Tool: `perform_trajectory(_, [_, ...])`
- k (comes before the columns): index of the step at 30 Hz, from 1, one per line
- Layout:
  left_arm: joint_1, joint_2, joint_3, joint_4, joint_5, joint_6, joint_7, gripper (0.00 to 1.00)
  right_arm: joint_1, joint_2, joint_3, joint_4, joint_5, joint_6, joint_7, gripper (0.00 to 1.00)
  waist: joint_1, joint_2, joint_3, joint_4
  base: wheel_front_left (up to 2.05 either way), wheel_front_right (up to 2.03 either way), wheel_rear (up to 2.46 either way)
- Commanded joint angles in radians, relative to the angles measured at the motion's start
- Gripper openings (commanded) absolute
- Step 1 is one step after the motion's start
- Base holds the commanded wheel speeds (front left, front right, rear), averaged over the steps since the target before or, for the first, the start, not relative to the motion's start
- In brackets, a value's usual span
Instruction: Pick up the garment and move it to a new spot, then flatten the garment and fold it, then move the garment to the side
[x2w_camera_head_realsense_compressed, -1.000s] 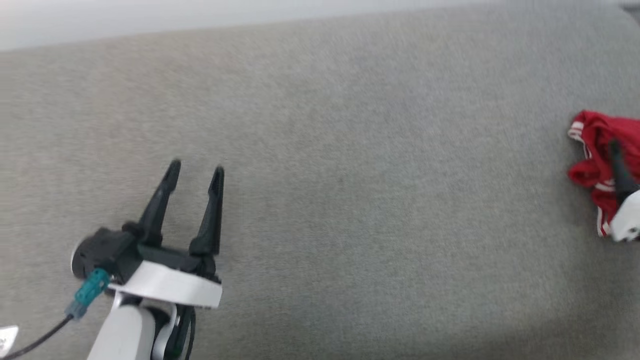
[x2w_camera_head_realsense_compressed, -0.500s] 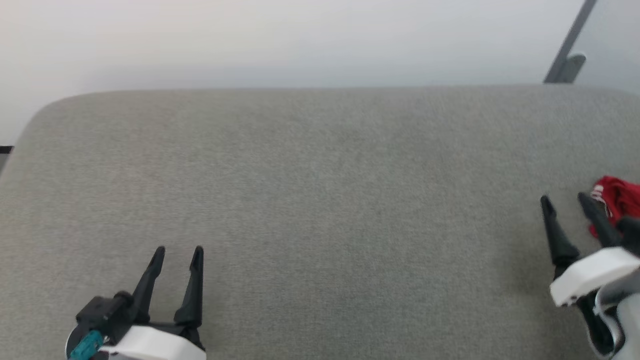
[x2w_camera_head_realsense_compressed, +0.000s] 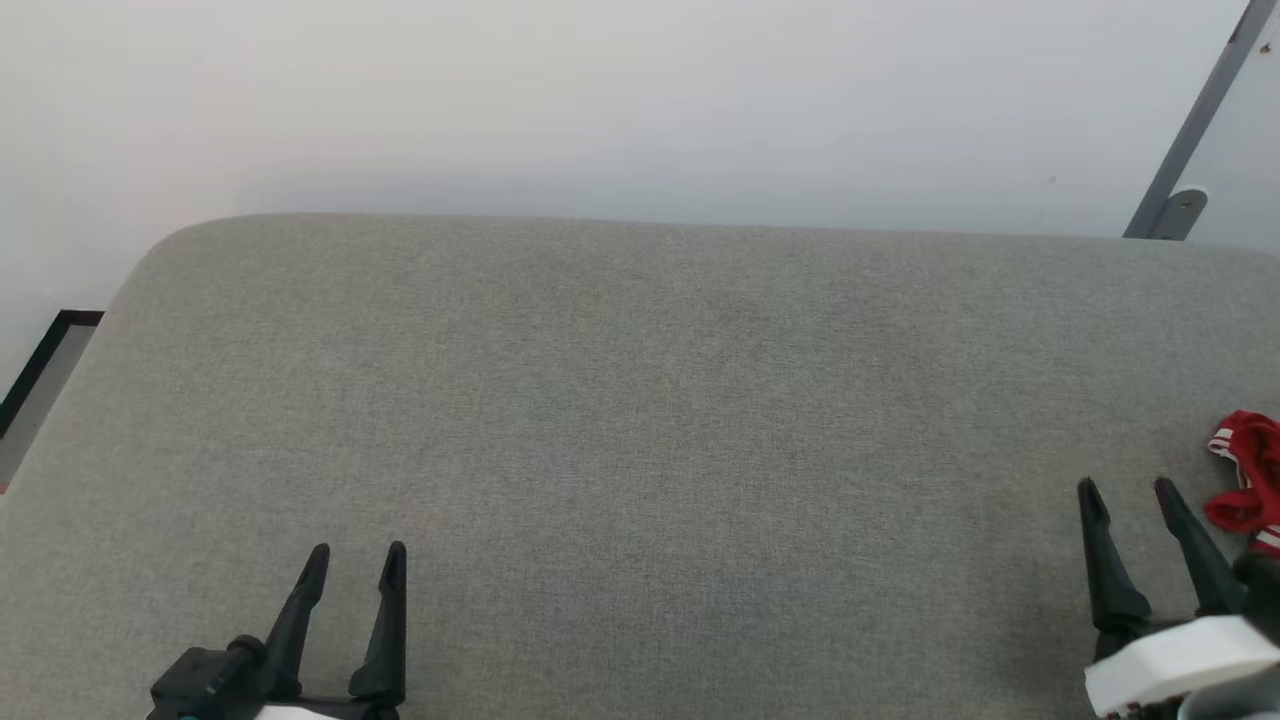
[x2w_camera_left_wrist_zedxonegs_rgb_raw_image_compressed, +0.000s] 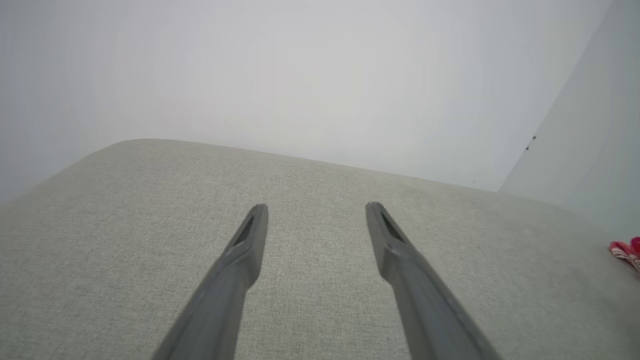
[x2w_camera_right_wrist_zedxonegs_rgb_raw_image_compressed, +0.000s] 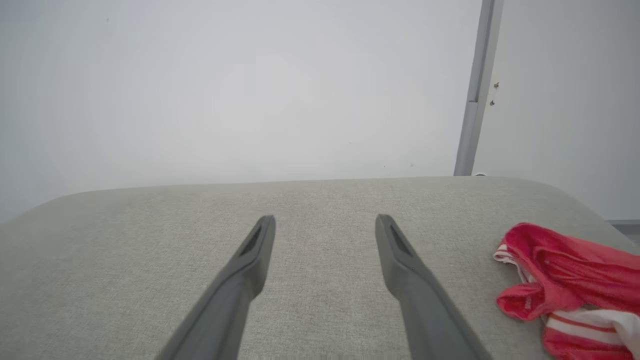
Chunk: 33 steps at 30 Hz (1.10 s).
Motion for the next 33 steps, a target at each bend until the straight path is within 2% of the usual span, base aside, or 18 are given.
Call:
perform_trajectory(1, [0.012, 0.000, 0.002, -0.009, 0.006, 0.001, -0.005, 1.00, 0.020, 0.007, -0.011, -0.016, -0.009, 0.000, -0.004, 1.00, 0.0000, -0.0001, 0.001, 0.003, 0.00, 0.00, 0.00])
perform_trajectory(12, [0.015, -0.010, 0.015, -0.050, 0.010, 0.001, -0.005, 1.00, 0.081, 0.048, -0.057, -0.105, -0.035, 0.000, 0.009, 1.00, 0.0000, -0.0001, 0.013, 0.014, 0.00, 0.00, 0.00])
perform_trajectory(32, [0.016, -0.018, 0.018, -0.036, -0.018, 0.001, -0.005, 1.00, 0.092, 0.071, -0.073, -0.142, -0.014, 0.000, 0.035, 1.00, 0.0000, -0.0001, 0.024, 0.005, 0.00, 0.00, 0.00])
perform_trajectory(33, [0.013, -0.018, 0.015, -0.034, -0.012, 0.000, 0.000, 0.00, 0.087, 0.069, -0.072, -0.138, -0.018, 0.000, 0.033, 0.00, 0.0000, -0.0001, 0.024, 0.005, 0.00, 0.00, 0.00])
